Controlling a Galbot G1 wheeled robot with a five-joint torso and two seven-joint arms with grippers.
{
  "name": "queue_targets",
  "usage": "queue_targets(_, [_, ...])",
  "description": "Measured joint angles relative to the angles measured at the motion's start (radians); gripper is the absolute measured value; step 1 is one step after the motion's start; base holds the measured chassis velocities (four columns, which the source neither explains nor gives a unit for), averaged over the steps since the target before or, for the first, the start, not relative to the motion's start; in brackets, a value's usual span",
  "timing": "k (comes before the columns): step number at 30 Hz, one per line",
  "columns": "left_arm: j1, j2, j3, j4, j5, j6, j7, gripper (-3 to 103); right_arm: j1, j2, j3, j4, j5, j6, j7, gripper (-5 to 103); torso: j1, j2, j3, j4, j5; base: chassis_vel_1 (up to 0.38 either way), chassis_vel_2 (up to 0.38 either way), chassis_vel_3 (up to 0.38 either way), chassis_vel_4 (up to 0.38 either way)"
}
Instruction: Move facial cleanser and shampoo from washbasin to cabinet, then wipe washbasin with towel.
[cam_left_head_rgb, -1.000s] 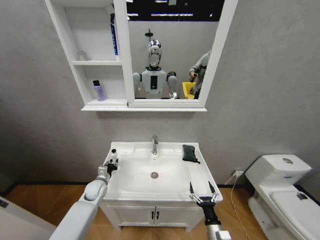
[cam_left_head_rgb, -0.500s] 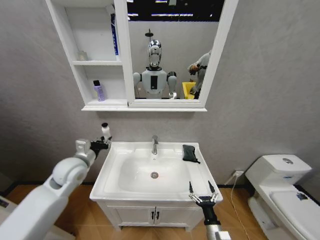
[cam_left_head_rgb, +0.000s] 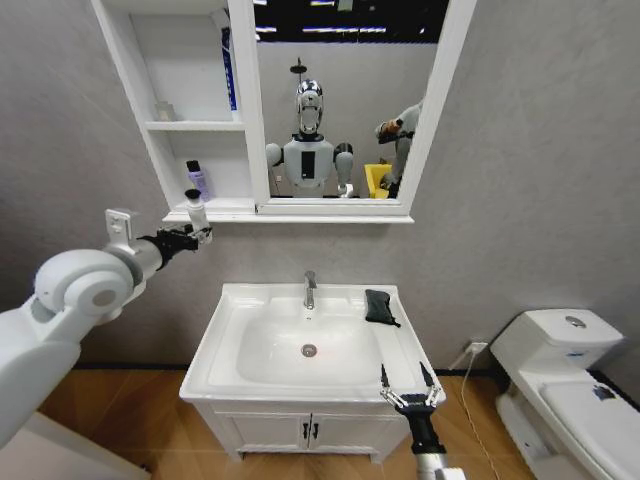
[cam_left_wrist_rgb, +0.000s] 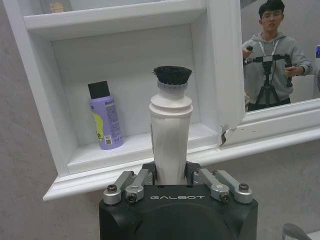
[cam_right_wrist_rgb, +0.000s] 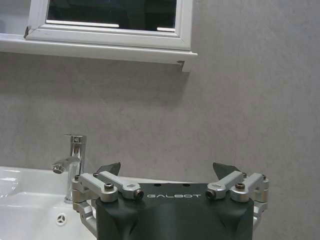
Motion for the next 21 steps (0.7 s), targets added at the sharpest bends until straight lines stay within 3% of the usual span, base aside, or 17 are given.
queue_targets(7, [-0.197,-0.086,0.153,0.144,0.003,-0.003,-0.01,30,-0.005,-0.006,0.009,0.013,0.001,-0.006,0.0,100,0.0,0.0,0.0,-0.0003,-0.0001,0.0,0.0,0.0,0.0])
queue_targets(11, [-0.253,-0.098,0.191,0.191,0.008,-0.004,-0.008,30,-0.007,-0.009,0.014,0.013,0.003,-0.006,0.001,100,0.0,0.0,0.0,0.0,-0.0002,0.0,0.0,0.0,0.0])
queue_targets(13, [-0.366,-0.121,0.256,0.281,0.014,-0.005,0.004,30,-0.009,-0.01,0.02,0.008,0.009,-0.004,0.002,100,0.0,0.0,0.0,0.0002,0.0,0.0,0.0,0.0,0.0])
queue_targets(17, [-0.468,-0.159,0.335,0.369,0.019,-0.006,0.013,30,-0.005,-0.007,0.021,-0.003,0.01,0.005,0.003,100,0.0,0.0,0.0,0.0,0.0001,0.0,0.0,0.0,0.0])
queue_targets(21, [-0.508,-0.201,0.384,0.412,0.016,-0.006,0.011,30,0.004,-0.001,0.02,-0.008,0.011,0.007,0.003,100,0.0,0.0,0.0,-0.0001,0.0,0.0,0.0,0.0,0.0])
